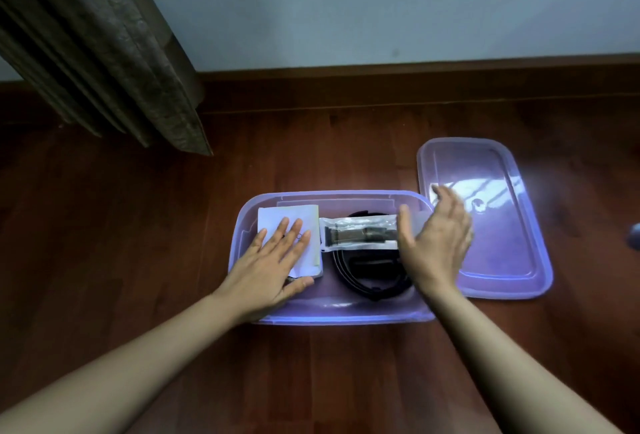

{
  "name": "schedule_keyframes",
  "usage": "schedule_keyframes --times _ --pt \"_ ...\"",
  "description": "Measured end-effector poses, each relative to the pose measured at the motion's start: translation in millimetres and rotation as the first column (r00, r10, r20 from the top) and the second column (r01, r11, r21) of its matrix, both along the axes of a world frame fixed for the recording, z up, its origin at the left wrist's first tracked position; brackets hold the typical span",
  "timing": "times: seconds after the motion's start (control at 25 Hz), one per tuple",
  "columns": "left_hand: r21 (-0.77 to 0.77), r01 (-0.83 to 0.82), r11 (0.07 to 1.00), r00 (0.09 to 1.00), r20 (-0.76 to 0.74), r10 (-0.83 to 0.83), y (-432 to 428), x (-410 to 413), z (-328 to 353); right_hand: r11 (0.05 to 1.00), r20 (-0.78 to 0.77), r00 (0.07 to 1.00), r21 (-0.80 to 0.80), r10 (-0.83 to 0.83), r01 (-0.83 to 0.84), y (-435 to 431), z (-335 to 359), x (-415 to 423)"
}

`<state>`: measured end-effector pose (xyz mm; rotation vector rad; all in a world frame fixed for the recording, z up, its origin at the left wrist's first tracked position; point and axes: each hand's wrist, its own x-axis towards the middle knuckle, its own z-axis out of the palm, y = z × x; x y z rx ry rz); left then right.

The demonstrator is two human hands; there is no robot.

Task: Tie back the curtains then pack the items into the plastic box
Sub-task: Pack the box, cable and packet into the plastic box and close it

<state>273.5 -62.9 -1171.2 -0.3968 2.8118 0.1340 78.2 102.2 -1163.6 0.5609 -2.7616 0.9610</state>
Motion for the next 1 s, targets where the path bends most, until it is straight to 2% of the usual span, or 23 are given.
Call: schedule_keyframes --times 0.04,0.12,0.16,0.2,0.28,0.32,0.36,0.4,0.48,0.56,0.64,0.68,0.76,0.84,0.92,1.0 --pt "0.000 -0.011 1.000 1.000 0.019 0.011 -0.5 -0.2 0.5 0.984 0.031 0.990 -0.110 -0.138 0.141 5.6 3.0 -14.1" --pt "0.031 -0.013 0.999 1.000 0.019 0.013 -0.3 0.8 0.5 0.862 0.153 0.910 -0.292 -0.386 0.415 23.2 -1.4 -39.0" --pt "0.040 -0.005 0.999 1.000 -0.014 0.006 0.1 0.7 -1.2 0.765 0.239 0.831 -0.325 -0.503 0.556 35.1 -7.6 -47.5" --pt "0.030 0.006 1.000 0.999 -0.049 -0.004 0.4 0.3 -3.3 0.642 0.342 0.713 -0.312 -0.612 0.700 46.9 -13.4 -52.6" --pt "0.043 0.018 0.999 0.999 -0.040 -0.017 1.9 0.0 -1.5 0.395 0.606 0.390 -0.134 -0.693 0.909 65.8 -27.1 -53.0" --pt "0.057 0.012 0.998 1.000 -0.020 -0.011 2.4 -0.2 -0.4 0.338 0.709 0.243 -0.007 -0.662 0.941 71.7 -30.5 -50.5" --pt "0.070 0.000 0.998 1.000 -0.008 0.001 2.5 -1.1 0.7 0.337 0.756 0.148 0.101 -0.638 0.936 75.9 -31.5 -47.2" --pt "0.076 -0.011 0.997 1.000 -0.002 0.011 2.4 -1.4 1.0 0.370 0.764 0.111 0.176 -0.636 0.912 79.1 -31.3 -43.4" --pt "0.086 -0.006 0.996 1.000 -0.002 0.006 2.4 -1.1 0.7 0.427 0.747 0.141 0.206 -0.650 0.880 81.5 -32.2 -44.0" --pt "0.092 -0.003 0.996 1.000 0.018 0.002 3.2 -1.3 0.8 0.385 0.713 0.176 0.141 -0.679 0.912 83.5 -35.9 -48.7" --pt "0.092 -0.013 0.996 1.000 0.010 0.012 3.7 -2.2 2.0 0.300 0.685 0.227 -0.012 -0.692 0.954 83.1 -35.2 -49.1" --pt "0.083 -0.010 0.997 1.000 0.003 0.010 4.1 -1.9 1.2 0.280 0.682 0.288 -0.127 -0.672 0.952 82.1 -32.8 -47.8" --pt "0.059 -0.009 0.998 1.000 -0.026 0.011 3.6 -0.8 -1.6 0.228 0.705 0.423 -0.359 -0.569 0.905 75.5 -23.8 -48.1" --pt "0.056 -0.020 0.998 0.996 -0.082 0.024 2.0 0.2 -1.6 0.135 0.715 0.490 -0.494 -0.499 0.859 70.5 -12.6 -56.3" --pt "0.176 -0.074 0.982 0.974 -0.199 0.109 1.4 -1.7 4.3 0.047 0.737 0.534 -0.568 -0.415 0.821 67.1 2.8 -64.0" --pt "0.422 -0.149 0.894 0.897 -0.322 0.302 1.9 -8.2 16.4 -0.030 0.735 0.615 -0.649 -0.286 0.761 68.5 14.6 -69.1"
